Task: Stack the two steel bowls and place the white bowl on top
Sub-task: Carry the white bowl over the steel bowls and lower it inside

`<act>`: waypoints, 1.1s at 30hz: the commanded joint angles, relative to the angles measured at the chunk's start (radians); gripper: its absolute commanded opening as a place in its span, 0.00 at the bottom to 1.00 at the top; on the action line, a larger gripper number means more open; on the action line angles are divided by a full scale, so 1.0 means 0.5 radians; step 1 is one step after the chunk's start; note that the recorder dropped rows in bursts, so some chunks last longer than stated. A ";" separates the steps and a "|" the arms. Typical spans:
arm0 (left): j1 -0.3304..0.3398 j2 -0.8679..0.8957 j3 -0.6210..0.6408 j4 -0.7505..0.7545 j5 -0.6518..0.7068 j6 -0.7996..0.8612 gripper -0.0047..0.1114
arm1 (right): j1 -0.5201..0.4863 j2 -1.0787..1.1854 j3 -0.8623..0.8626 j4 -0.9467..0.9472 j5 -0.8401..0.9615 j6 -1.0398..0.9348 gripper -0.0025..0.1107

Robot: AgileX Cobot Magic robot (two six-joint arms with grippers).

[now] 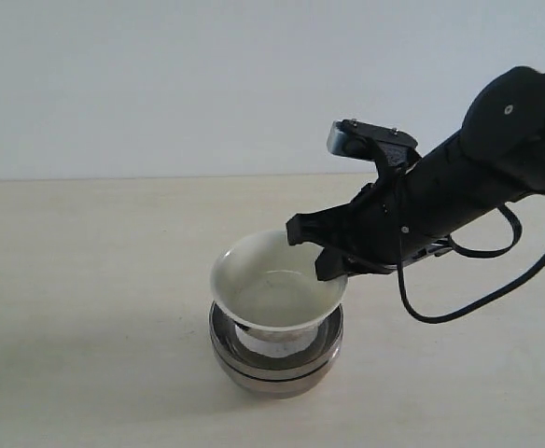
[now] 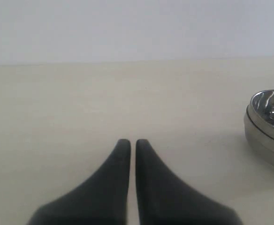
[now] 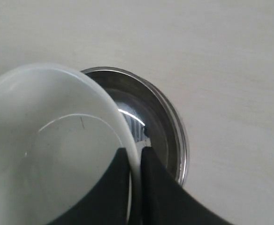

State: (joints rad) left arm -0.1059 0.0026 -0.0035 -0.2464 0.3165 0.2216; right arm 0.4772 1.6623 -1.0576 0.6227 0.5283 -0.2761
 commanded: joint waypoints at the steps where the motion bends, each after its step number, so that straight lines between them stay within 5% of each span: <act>1: 0.005 -0.005 0.007 0.001 -0.003 -0.013 0.07 | 0.023 0.050 0.002 0.027 -0.069 -0.004 0.02; 30: 0.005 -0.005 0.007 0.001 -0.003 -0.013 0.07 | 0.023 0.211 0.002 0.032 -0.101 -0.067 0.02; 33: 0.005 -0.005 0.007 0.001 -0.003 -0.013 0.07 | 0.023 0.211 0.002 0.032 -0.087 -0.074 0.08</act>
State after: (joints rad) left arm -0.1059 0.0026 -0.0035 -0.2464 0.3165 0.2216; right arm 0.4882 1.7713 -1.0576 0.6326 0.4810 -0.3032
